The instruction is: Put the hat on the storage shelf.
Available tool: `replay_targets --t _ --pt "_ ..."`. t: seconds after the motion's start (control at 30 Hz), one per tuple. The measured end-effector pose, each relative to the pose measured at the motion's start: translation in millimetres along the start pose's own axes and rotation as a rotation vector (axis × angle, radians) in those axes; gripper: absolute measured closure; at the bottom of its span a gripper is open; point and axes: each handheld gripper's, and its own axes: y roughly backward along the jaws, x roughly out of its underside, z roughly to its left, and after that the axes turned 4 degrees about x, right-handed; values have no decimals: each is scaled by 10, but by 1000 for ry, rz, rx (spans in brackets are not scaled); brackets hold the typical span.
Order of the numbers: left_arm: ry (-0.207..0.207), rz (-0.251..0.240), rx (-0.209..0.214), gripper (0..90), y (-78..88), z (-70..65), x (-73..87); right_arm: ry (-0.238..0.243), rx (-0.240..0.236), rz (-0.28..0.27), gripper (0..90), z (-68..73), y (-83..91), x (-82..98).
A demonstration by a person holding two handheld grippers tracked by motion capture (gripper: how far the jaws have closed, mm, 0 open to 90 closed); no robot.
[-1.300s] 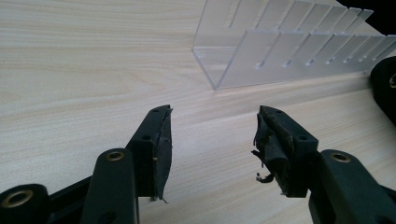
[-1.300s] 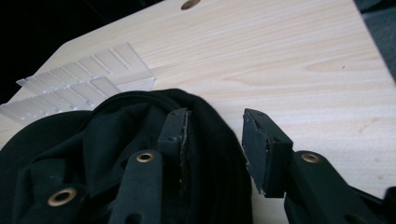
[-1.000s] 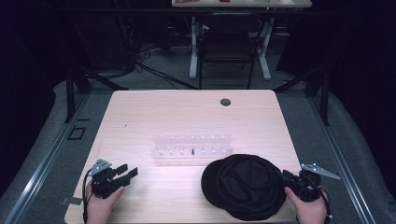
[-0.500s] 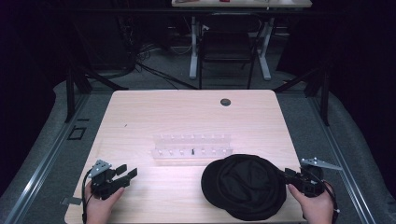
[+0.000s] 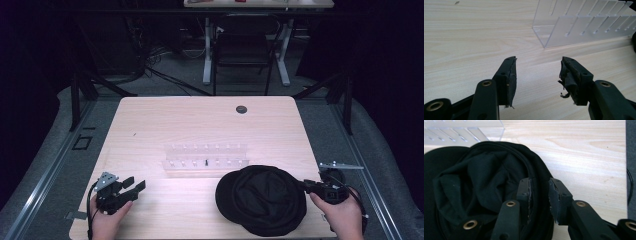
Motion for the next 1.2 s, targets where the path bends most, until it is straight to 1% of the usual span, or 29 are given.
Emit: replay_targets --t 0.03,0.07,0.13,0.17,0.2,0.27,0.37,0.4,0.43,0.5,0.53,0.63,0.67,0.7,0.73,0.77,0.8,0.9,1.0,1.03,1.07,1.1,1.13,1.2 --pt "0 -7 -1 473 12 -6 -5 1 -2 15 710 -11 -5 -10" --pt "0 -7 -1 474 12 -6 -5 1 -2 15 710 -11 -5 -10" --pt "-12 -21 -15 474 35 -22 -18 -2 11 35 710 -30 -12 -20" --pt "-20 -26 -17 474 47 -26 -23 -2 14 68 710 -58 -26 -24" --pt "-29 -36 -25 475 55 -32 -27 -2 18 85 709 -68 -35 -25" --pt "-26 -31 -24 475 49 -26 -24 -3 28 107 710 -82 -50 -23" --pt "-23 -17 -18 475 29 -23 -15 -9 18 138 710 -105 -77 -31" --pt "-23 -17 -18 475 29 -23 -15 -9 18 138 710 -105 -77 -31" --pt "-25 -14 -17 475 24 -24 -14 -13 16 155 712 -118 -97 -36" --pt "-29 -15 -16 474 15 -29 -13 -19 18 159 719 -122 -110 -36" --pt "-31 -10 -15 475 11 -34 -12 -19 4 190 725 -135 -122 -48" --pt "-33 2 -7 474 2 -36 -7 -24 1 212 746 -148 -150 -59" --pt "-33 2 -7 475 2 -36 -7 -24 1 212 746 -148 -150 -59" --pt "-33 -2 -5 474 -4 -40 -5 -32 -1 222 768 -153 -163 -65" --pt "-33 -2 -5 474 -4 -40 -5 -32 -1 222 768 -153 -163 -65" --pt "-33 -2 -4 474 -5 -44 -5 -48 -13 238 773 -160 -182 -71" --pt "-33 -2 -4 474 -5 -44 -5 -48 -13 238 773 -160 -182 -71" --pt "-36 5 -1 474 -14 -48 -2 -55 -25 269 775 -190 -200 -88" --pt "-37 8 3 474 -20 -52 0 -67 -33 277 774 -197 -222 -94" --pt "-37 9 3 474 -24 -53 2 -57 -38 293 774 -203 -221 -103" --pt "-37 9 3 474 -24 -53 2 -57 -38 293 774 -203 -221 -103" --pt "-39 14 3 474 -25 -54 1 -68 -43 295 779 -197 -238 -104" --pt "-40 17 4 474 -27 -54 2 -60 -46 309 779 -202 -243 -109" --pt "-40 18 5 474 -31 -56 3 -60 -50 317 778 -203 -250 -109"
